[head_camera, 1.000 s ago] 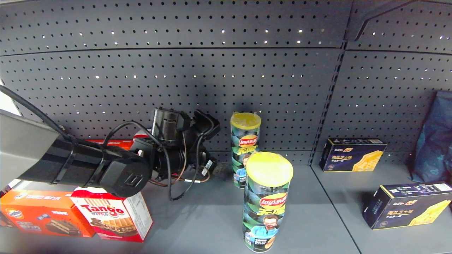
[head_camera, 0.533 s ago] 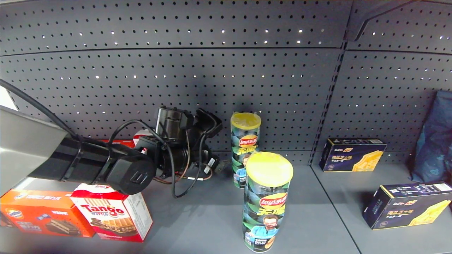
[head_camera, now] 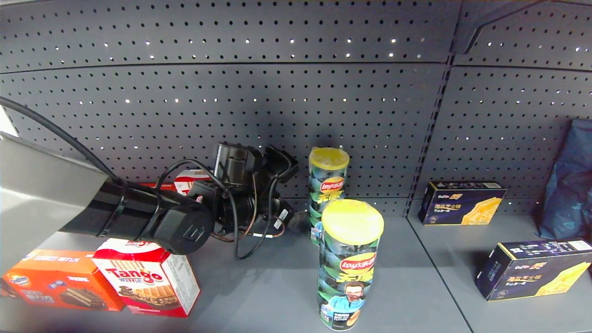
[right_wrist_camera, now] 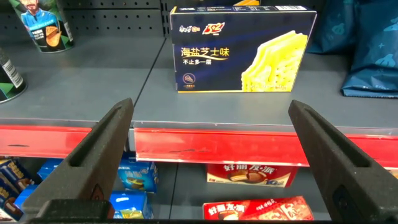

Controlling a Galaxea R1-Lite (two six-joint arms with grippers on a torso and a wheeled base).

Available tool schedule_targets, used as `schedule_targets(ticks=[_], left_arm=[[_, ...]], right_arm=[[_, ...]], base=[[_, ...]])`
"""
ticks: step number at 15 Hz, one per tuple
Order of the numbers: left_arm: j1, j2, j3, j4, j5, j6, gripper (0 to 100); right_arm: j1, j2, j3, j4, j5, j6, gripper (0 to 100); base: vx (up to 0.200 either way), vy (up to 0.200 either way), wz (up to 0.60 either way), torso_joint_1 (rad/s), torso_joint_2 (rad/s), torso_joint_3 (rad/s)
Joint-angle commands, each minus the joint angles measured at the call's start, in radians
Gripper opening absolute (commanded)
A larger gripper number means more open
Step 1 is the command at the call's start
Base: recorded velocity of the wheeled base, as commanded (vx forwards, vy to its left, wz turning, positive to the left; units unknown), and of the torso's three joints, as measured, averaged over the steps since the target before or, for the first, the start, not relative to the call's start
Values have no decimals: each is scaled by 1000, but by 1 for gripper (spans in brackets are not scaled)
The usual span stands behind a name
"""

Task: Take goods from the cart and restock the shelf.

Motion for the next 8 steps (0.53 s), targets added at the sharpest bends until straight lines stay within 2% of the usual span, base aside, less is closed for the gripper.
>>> schedule_targets(ticks=[1, 6, 8], left_arm=[[-2, 1, -1, -2, 0, 0, 100], [16, -144, -9, 26, 0, 6, 100], [27, -298, 28, 104, 1, 1, 100]], right_arm=[[0, 1, 0, 0, -1, 0, 100], [1, 1, 0, 0, 1, 0, 100], [0, 1, 0, 0, 1, 0, 100]], base=[[0, 0, 0, 0, 0, 0], [0, 0, 0, 0, 0, 0], [0, 0, 0, 0, 0, 0]])
